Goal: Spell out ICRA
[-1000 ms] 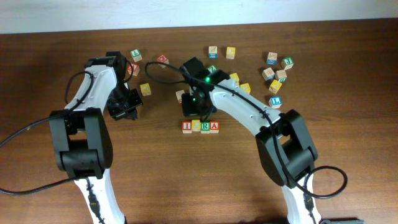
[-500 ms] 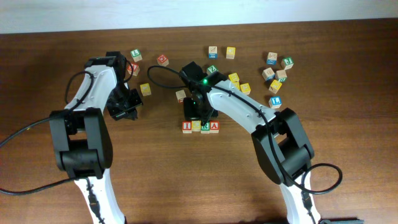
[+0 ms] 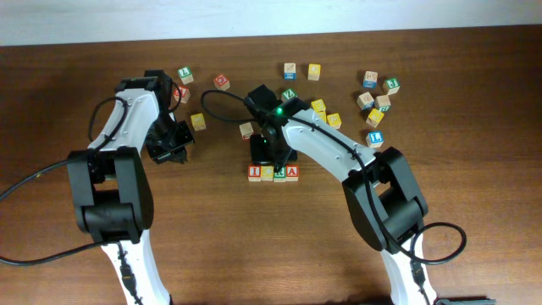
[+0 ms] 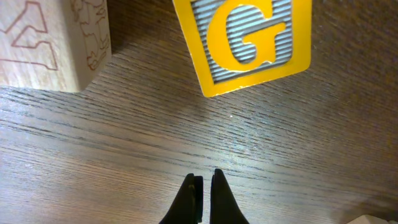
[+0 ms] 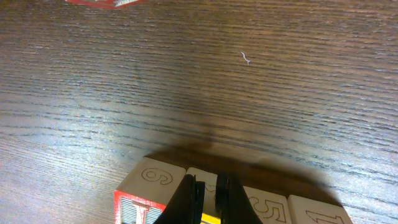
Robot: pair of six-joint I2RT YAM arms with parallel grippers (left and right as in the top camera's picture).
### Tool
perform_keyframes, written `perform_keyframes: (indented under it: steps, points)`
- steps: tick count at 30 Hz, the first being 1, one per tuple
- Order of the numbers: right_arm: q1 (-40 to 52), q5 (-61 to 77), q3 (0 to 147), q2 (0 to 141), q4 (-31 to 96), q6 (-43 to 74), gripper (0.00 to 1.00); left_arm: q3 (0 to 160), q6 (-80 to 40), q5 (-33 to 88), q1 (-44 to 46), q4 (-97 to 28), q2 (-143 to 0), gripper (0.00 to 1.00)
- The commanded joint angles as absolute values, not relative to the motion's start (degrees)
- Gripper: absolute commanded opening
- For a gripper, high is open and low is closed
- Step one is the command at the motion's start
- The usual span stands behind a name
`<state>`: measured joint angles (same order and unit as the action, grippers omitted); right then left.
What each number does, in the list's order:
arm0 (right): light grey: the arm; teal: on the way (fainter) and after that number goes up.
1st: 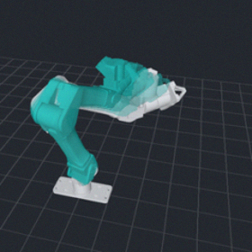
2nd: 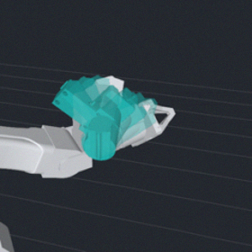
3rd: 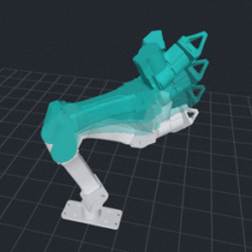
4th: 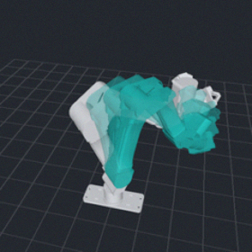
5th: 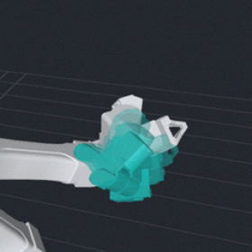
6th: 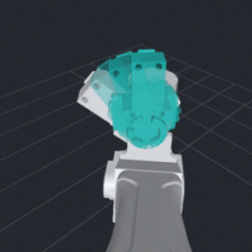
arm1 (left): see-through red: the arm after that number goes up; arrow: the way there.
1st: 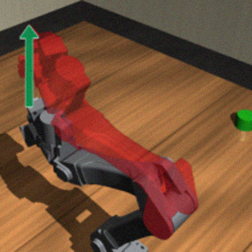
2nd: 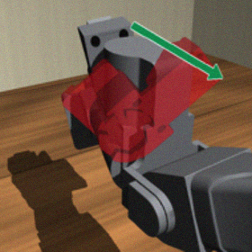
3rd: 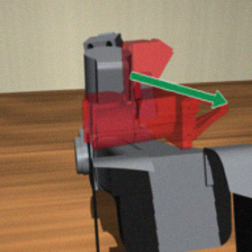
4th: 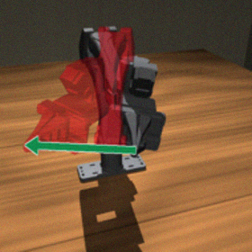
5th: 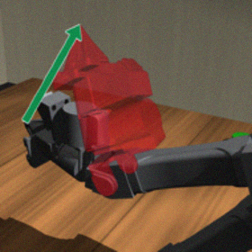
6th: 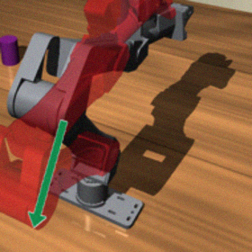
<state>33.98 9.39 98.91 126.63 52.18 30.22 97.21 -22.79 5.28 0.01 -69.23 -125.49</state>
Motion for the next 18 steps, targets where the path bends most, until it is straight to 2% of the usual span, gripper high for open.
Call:
perform_keyframes:
  steps: [1, 6, 18]
  points:
    - [33.87, 9.65, 99.81, 127.28, 52.01, 30.46, 0.04, 97.51, -23.05, 4.67, -0.25, -69.32, -125.99, 0.0]
    - [31.83, 10.35, 103.04, 127.22, 55.79, 28.75, 0.04, 97.51, -22.65, 4.67, 0.25, -68.95, -125.99, 0.0]
    - [32.86, 11.84, 102.59, 127.24, 56.14, 28.77, 0.04, 97.51, -22.65, 4.67, 0.27, -68.64, -125.99, 0.0]
